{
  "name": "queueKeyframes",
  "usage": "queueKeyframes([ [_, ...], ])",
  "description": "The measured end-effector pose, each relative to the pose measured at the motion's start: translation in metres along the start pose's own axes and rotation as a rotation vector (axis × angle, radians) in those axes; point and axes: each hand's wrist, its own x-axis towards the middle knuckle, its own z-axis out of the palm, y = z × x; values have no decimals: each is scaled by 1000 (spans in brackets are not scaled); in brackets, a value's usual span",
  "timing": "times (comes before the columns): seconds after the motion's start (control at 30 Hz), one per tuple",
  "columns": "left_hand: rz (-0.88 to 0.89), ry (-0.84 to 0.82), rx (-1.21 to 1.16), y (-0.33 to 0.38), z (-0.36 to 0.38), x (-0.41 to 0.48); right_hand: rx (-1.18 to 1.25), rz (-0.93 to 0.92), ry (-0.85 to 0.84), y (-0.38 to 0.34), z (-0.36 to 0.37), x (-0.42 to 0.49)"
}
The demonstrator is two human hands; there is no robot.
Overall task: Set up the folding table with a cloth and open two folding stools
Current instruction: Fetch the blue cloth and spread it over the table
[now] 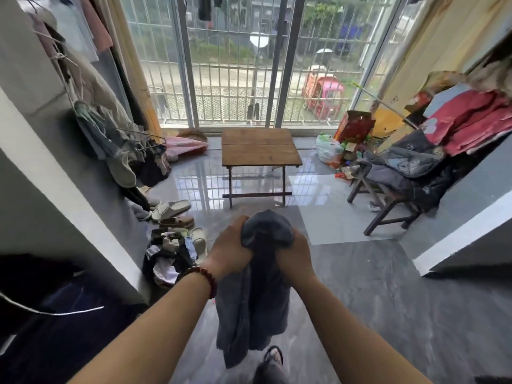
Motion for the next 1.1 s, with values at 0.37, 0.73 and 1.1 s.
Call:
queueKeyframes([
  [0.37,-45,-62,116,-7,-1,165,125,87,-25,-9,12,166],
  [0.73,-18,64,45,22,18,344,-53,202,-289,2,-34,334],
  [1.1,79,16,43,19,19,471,-68,296,-126,22,-23,456],
])
